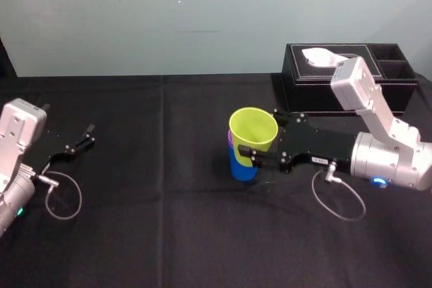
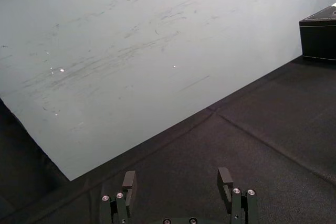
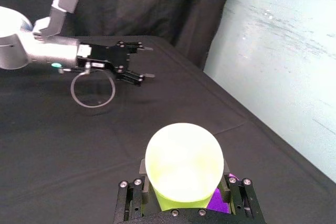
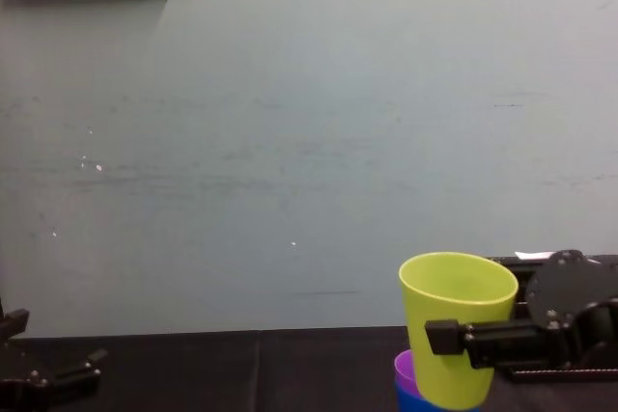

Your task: Stack the three plastic cups sequentially using one hand.

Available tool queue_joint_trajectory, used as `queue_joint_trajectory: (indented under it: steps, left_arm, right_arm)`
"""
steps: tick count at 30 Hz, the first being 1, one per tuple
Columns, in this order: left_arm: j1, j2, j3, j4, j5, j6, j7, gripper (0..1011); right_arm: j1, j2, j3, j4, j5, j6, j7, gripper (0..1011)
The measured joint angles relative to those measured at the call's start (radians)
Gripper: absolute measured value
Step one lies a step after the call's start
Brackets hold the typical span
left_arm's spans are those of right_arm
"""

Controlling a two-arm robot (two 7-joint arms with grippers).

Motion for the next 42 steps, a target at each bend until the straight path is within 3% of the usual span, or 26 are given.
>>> queue_joint_trajectory:
  steps: [10, 23, 42]
  left_arm:
    - [0.0, 0.0, 0.0, 0.0, 0.0, 0.0, 0.0, 1011]
    - [0.0, 0.0, 0.0, 0.0, 0.0, 0.0, 0.0, 1011]
    - [0.0, 0.0, 0.0, 0.0, 0.0, 0.0, 0.0, 1011]
  right_arm:
    - [0.048, -0.048, 0.004, 0.056, -0.019, 0.021, -0.007, 733]
    - [0.127, -0.096, -0.008, 0.158, 0.012, 0.062, 0.039, 733]
    - [0.175, -0.109, -0.033, 0.233, 0.051, 0.076, 0.068, 733]
